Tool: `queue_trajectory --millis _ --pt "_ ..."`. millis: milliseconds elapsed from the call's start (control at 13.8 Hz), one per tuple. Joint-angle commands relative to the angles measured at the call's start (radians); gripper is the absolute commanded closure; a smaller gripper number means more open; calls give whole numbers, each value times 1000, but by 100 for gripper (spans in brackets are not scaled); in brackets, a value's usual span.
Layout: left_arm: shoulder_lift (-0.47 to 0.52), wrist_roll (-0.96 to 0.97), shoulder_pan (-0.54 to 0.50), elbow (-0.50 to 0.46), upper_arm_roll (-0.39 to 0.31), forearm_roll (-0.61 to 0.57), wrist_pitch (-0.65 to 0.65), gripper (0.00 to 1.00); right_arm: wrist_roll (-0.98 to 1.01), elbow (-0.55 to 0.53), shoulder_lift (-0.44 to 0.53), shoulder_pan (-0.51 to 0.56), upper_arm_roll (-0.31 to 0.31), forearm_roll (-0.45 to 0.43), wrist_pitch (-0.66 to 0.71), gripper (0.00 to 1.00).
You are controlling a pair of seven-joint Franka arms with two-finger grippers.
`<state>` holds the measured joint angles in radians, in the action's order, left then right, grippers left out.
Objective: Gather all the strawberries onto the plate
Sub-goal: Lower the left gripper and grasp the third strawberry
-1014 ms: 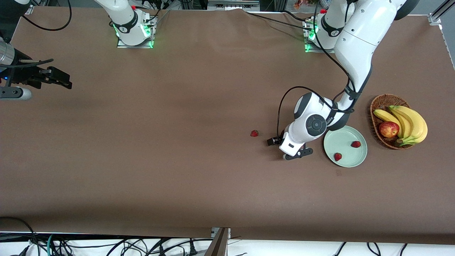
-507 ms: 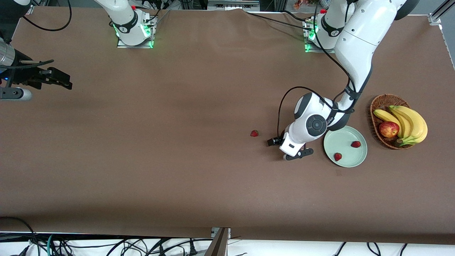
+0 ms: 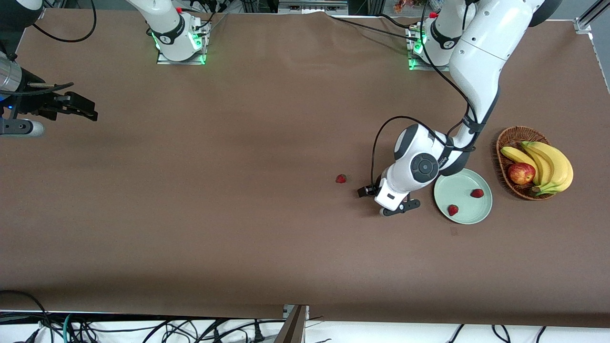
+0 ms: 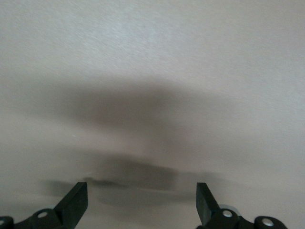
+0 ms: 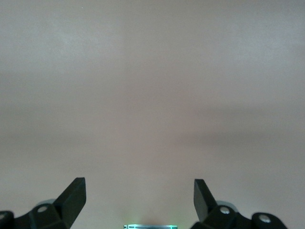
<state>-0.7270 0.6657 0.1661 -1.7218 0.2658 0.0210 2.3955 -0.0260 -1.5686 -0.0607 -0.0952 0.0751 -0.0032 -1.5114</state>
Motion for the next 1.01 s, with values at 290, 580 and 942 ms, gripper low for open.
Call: queue_trajectory --millis 290,580,942 --pt "32 66 67 1 -5 -16 -32 0 -8 32 -11 5 0 -11 14 0" --pt "31 106 104 -1 -5 -16 -33 0 -9 32 -11 3 0 -12 14 0" --pt "28 163 151 1 -11 -18 -36 15 -5 32 -11 5 0 -14 14 0"
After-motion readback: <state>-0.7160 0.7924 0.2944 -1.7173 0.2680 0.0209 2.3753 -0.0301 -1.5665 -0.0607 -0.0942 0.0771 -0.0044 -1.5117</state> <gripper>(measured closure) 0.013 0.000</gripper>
